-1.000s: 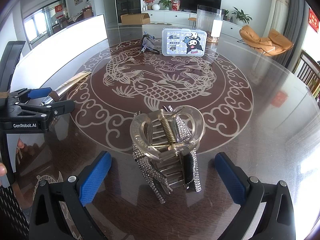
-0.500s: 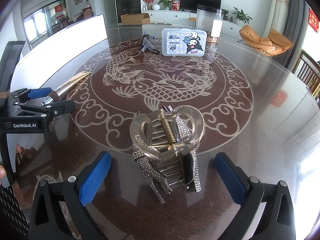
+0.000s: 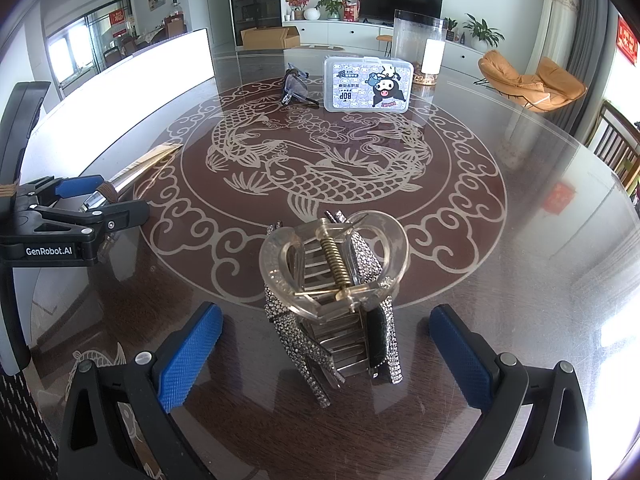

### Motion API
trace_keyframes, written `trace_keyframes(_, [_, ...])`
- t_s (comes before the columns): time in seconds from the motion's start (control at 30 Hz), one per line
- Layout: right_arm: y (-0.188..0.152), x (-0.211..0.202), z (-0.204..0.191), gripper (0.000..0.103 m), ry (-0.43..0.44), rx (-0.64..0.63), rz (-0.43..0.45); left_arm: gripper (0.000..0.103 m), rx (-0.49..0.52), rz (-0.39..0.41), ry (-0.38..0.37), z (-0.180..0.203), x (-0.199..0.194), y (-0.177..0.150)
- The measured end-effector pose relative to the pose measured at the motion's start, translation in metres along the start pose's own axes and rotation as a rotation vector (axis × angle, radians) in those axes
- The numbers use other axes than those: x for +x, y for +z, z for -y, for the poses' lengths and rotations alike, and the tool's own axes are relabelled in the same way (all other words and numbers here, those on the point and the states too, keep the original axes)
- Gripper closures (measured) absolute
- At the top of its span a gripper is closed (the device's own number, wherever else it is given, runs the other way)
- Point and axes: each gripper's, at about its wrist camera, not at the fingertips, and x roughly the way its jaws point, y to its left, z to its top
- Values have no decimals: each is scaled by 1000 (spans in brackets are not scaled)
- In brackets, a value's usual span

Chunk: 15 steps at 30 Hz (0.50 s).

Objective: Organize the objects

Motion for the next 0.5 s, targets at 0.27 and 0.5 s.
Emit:
trace_keyframes(0.27, [0, 0, 0, 0, 1, 0, 0, 0, 0, 0, 0, 0, 0, 0])
trace_keyframes(0.5, [0, 0, 0, 0, 1, 0, 0, 0, 0, 0, 0, 0, 0, 0])
